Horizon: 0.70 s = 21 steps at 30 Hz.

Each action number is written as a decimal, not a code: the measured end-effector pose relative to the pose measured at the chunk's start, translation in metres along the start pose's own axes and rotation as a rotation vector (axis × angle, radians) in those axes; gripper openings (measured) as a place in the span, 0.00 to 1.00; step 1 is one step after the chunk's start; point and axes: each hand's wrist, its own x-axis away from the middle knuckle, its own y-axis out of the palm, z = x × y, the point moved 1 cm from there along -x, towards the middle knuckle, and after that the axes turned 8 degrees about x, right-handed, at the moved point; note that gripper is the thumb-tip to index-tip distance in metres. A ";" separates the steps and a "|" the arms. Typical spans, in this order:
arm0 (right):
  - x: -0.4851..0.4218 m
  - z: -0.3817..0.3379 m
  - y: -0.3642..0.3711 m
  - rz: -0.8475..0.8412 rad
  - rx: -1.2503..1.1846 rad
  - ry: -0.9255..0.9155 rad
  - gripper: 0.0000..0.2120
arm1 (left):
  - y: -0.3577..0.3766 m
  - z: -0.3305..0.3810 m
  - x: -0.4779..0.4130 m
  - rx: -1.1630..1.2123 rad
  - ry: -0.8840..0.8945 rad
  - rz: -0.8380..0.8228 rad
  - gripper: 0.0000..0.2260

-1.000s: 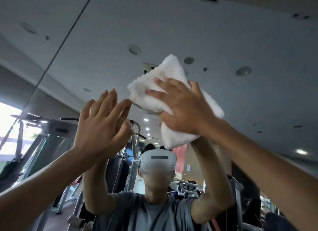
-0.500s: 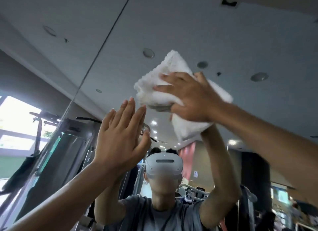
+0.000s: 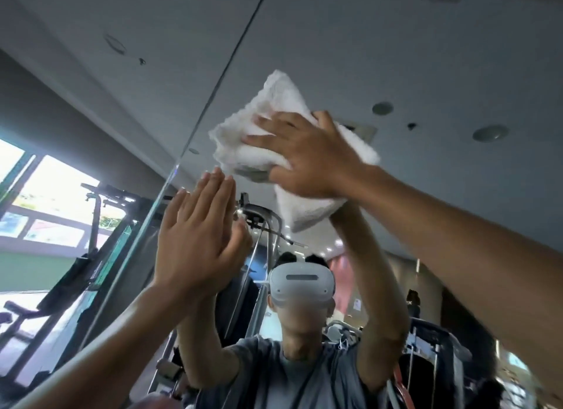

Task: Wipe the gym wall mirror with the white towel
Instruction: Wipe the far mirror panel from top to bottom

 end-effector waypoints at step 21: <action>-0.078 -0.032 0.011 0.228 -0.079 0.746 0.25 | 0.001 -0.028 0.036 0.008 -0.095 0.019 0.32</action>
